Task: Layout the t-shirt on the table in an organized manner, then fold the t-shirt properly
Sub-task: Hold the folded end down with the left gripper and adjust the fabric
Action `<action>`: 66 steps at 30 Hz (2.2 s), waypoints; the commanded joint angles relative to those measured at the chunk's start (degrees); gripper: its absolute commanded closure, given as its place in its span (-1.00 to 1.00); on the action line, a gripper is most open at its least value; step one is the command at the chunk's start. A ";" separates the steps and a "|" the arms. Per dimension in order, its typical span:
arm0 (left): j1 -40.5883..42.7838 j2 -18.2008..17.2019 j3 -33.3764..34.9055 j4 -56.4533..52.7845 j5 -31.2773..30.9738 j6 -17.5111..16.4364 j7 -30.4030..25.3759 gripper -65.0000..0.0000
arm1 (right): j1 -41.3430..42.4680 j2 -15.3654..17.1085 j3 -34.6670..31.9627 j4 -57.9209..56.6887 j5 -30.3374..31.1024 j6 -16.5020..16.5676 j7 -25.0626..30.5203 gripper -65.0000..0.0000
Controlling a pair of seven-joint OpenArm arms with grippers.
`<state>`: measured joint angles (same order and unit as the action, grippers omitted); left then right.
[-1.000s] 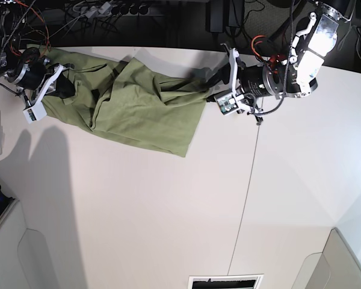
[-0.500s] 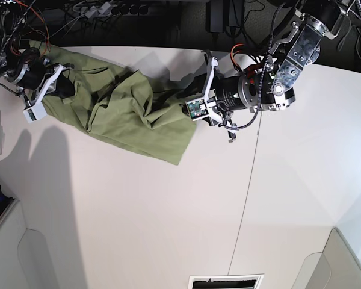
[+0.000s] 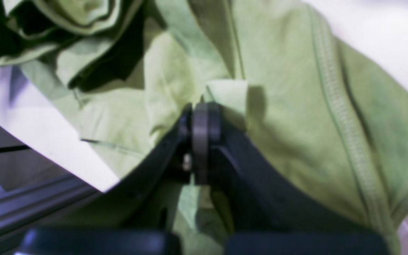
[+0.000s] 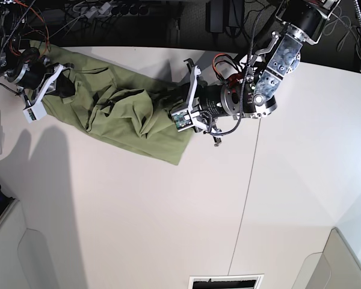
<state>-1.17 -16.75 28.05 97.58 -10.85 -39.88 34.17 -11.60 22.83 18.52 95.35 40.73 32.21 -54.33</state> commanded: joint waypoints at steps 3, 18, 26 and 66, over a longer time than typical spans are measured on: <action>-1.38 1.86 -0.20 -2.60 -0.46 -0.12 -1.40 0.42 | 0.31 0.79 0.46 0.81 0.83 0.15 0.61 1.00; -2.01 1.79 2.69 -1.20 9.01 18.51 -1.60 0.42 | 0.33 0.79 0.46 0.81 0.87 0.13 1.62 1.00; -1.11 0.09 2.69 10.43 6.49 17.53 3.50 0.42 | 0.44 0.79 0.46 0.81 0.85 0.13 1.62 1.00; 0.55 11.80 2.67 -8.09 9.01 21.20 -4.92 0.42 | 0.42 0.83 9.77 12.00 3.41 0.37 -0.52 1.00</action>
<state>-0.01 -5.08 30.79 88.84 -1.80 -18.61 29.15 -11.55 22.81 27.81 106.59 43.48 32.34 -55.68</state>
